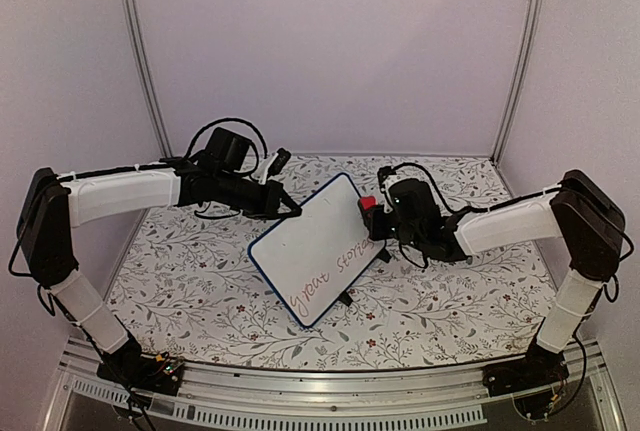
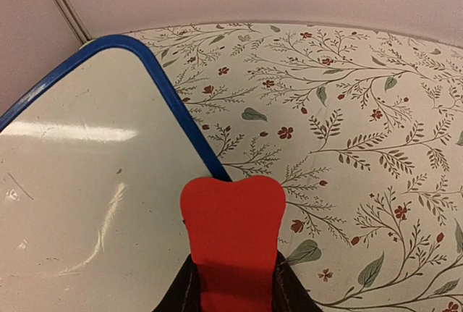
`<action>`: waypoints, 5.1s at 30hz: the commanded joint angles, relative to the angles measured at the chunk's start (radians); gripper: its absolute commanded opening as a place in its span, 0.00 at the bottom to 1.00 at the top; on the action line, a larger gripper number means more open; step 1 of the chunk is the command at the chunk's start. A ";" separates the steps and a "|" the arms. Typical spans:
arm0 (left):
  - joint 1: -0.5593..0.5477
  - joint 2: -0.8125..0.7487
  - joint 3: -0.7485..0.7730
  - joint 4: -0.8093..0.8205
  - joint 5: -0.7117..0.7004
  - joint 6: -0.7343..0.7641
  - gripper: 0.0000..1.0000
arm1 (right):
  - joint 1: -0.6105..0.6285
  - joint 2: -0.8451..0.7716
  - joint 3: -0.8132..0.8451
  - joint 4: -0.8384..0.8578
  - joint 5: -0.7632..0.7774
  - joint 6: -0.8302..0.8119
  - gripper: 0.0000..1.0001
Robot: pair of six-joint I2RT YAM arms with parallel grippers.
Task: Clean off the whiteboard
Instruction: Erase the whiteboard on the whiteboard stand.
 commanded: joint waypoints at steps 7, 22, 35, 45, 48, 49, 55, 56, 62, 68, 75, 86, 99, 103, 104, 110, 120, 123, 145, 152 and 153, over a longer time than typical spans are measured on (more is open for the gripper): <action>-0.034 0.008 0.005 0.017 0.069 0.038 0.00 | -0.010 0.055 0.068 -0.028 -0.027 -0.043 0.23; -0.036 0.012 0.005 0.018 0.068 0.036 0.00 | -0.010 0.005 -0.131 -0.001 -0.036 0.009 0.22; -0.037 0.015 0.005 0.016 0.068 0.037 0.00 | -0.004 -0.048 -0.252 0.058 -0.113 0.029 0.22; -0.038 0.017 0.005 0.017 0.065 0.038 0.00 | 0.006 -0.054 -0.138 0.019 -0.064 -0.037 0.23; -0.039 0.016 0.006 0.015 0.063 0.040 0.00 | 0.006 -0.037 -0.089 0.002 -0.060 -0.057 0.23; -0.038 0.016 0.006 0.015 0.062 0.039 0.00 | 0.006 -0.033 -0.075 -0.003 -0.061 -0.061 0.23; -0.037 0.020 0.008 0.015 0.069 0.039 0.00 | 0.006 0.004 0.012 -0.042 -0.058 -0.075 0.23; -0.038 0.020 0.008 0.015 0.070 0.038 0.00 | 0.006 0.008 0.023 -0.044 -0.058 -0.077 0.23; -0.039 0.019 0.006 0.015 0.068 0.038 0.00 | 0.006 0.034 0.048 -0.062 -0.059 -0.078 0.23; -0.038 0.021 0.006 0.015 0.071 0.037 0.00 | 0.006 0.023 -0.031 -0.057 -0.082 -0.059 0.22; -0.038 0.022 0.007 0.015 0.071 0.036 0.00 | 0.026 -0.031 -0.126 -0.039 -0.101 -0.039 0.22; -0.041 0.018 0.006 0.015 0.073 0.036 0.00 | 0.049 -0.037 -0.141 -0.042 -0.084 -0.014 0.22; -0.045 0.016 0.008 0.016 0.077 0.034 0.00 | 0.049 -0.063 -0.201 -0.041 -0.088 0.038 0.22; -0.045 0.015 0.006 0.016 0.075 0.034 0.00 | 0.049 -0.071 -0.201 -0.041 -0.082 0.038 0.22; -0.046 0.015 0.006 0.016 0.075 0.034 0.00 | 0.049 -0.072 -0.195 -0.042 -0.078 0.036 0.22; -0.048 0.017 0.006 0.016 0.073 0.033 0.00 | 0.047 -0.103 -0.101 -0.087 -0.041 -0.002 0.23; -0.051 0.017 0.010 0.007 0.052 0.040 0.05 | 0.046 -0.151 -0.048 -0.133 -0.049 -0.020 0.22; -0.052 0.015 0.011 0.007 0.051 0.040 0.12 | 0.046 -0.164 -0.076 -0.141 -0.040 -0.020 0.22; -0.053 -0.044 -0.010 0.031 0.010 0.042 0.63 | 0.050 -0.333 -0.158 -0.203 -0.029 0.010 0.23; -0.053 -0.077 -0.006 0.016 -0.043 0.055 0.79 | 0.056 -0.384 -0.206 -0.206 -0.031 0.017 0.23; -0.053 -0.086 0.001 0.003 -0.060 0.053 0.81 | 0.060 -0.388 -0.207 -0.210 -0.031 0.018 0.23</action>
